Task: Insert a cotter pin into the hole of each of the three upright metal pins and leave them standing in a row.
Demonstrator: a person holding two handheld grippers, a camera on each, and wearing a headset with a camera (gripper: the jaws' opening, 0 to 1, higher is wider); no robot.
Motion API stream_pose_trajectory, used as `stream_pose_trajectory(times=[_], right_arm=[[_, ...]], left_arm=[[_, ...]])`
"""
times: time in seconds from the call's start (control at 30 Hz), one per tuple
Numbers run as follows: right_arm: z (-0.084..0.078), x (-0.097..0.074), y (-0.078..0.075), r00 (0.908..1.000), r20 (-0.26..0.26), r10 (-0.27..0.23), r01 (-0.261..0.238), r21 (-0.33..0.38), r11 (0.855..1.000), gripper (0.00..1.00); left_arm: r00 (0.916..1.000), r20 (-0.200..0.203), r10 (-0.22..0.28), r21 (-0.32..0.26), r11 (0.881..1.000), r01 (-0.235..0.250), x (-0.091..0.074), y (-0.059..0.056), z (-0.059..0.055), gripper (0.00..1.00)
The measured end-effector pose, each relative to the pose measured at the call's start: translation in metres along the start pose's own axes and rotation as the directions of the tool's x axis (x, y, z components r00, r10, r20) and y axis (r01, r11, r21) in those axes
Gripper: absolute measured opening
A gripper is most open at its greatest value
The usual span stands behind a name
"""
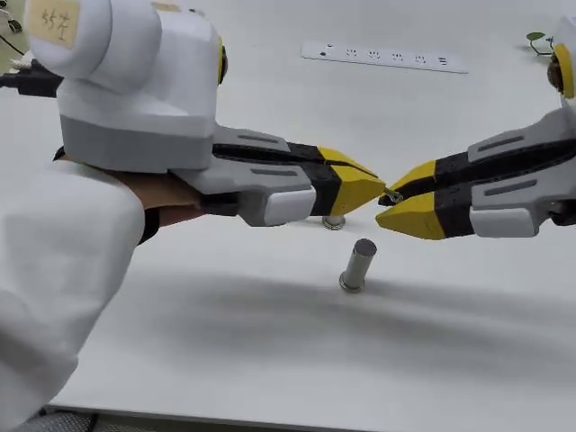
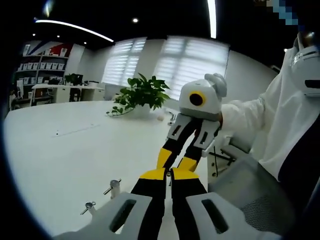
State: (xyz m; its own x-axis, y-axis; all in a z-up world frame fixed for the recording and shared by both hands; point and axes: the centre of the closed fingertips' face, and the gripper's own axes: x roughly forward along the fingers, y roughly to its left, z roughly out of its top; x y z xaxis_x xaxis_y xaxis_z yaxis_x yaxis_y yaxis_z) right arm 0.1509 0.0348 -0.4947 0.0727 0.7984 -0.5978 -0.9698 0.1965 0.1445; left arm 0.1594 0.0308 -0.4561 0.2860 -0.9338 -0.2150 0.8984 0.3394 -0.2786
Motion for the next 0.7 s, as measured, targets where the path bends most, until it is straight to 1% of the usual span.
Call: stream_pose_trajectory(times=[0.07, 0.13, 0.17, 0.2, 0.23, 0.3, 0.4, 0.47, 0.57, 0.6, 0.7], right_arm=[[0.0, 0.0, 0.001, 1.0, -0.002, 0.009, -0.009, -0.008, 1.0, 0.07], [-0.001, 0.0, 0.004, 0.9999, -0.01, 0.01, -0.01, -0.038, 0.999, 0.07], [-0.001, 0.0, 0.004, 0.9998, -0.013, 0.015, -0.015, -0.042, 0.999, 0.07], [-0.001, 0.0, 0.006, 0.9996, -0.012, 0.024, -0.025, -0.042, 0.999, 0.06], [0.0, 0.0, 0.007, 0.9994, -0.014, 0.033, -0.033, -0.045, 0.998, 0.04], [-0.001, 0.0, 0.009, 0.999, -0.021, 0.039, -0.04, -0.052, 0.998, 0.0], [-0.002, -0.001, 0.013, 0.9981, -0.026, 0.056, -0.057, -0.056, 0.997, 0.0], [-0.004, -0.002, 0.018, 0.9959, -0.039, 0.081, -0.084, -0.056, 0.995, 0.0], [-0.006, -0.003, 0.021, 0.9941, -0.055, 0.094, -0.097, -0.058, 0.994, 0.0], [-0.007, -0.003, 0.024, 0.992, -0.069, 0.105, -0.11, -0.067, 0.992, 0.0], [-0.009, -0.004, 0.027, 0.9899, -0.091, 0.108, -0.117, -0.093, 0.989, 0.0]], left_arm=[[0.9999, -0.007, -0.011, 0.009, 1.0, 0.011, 0.0, -0.002, 0.001, 0.0], [0.9994, -0.019, -0.031, 0.024, 0.999, 0.031, 0.0, -0.005, 0.0, 0.0], [0.9991, -0.019, -0.037, 0.024, 0.999, 0.037, 0.0, -0.006, 0.0, 0.0], [0.9983, -0.021, -0.055, 0.017, 0.998, 0.056, 0.001, -0.01, -0.001, 0.0], [0.9981, -0.019, -0.058, 0.022, 0.998, 0.059, 0.001, -0.009, -0.001, 0.0], [0.997, -0.031, -0.071, 0.029, 0.997, 0.072, 0.001, -0.011, -0.003, 0.0], [0.9955, -0.042, -0.085, 0.042, 0.995, 0.086, 0.0, -0.015, -0.005, 0.0], [0.9933, -0.057, -0.101, 0.045, 0.994, 0.103, -0.001, -0.018, -0.007, 0.0], [0.9909, -0.075, -0.112, 0.057, 0.992, 0.116, -0.001, -0.021, -0.01, 0.0], [0.9891, -0.083, -0.121, 0.055, 0.99, 0.126, 0.0, -0.023, -0.012, 0.0], [0.9864, -0.102, -0.129, 0.063, 0.989, 0.136, 0.0, -0.024, -0.016, 0.0]])
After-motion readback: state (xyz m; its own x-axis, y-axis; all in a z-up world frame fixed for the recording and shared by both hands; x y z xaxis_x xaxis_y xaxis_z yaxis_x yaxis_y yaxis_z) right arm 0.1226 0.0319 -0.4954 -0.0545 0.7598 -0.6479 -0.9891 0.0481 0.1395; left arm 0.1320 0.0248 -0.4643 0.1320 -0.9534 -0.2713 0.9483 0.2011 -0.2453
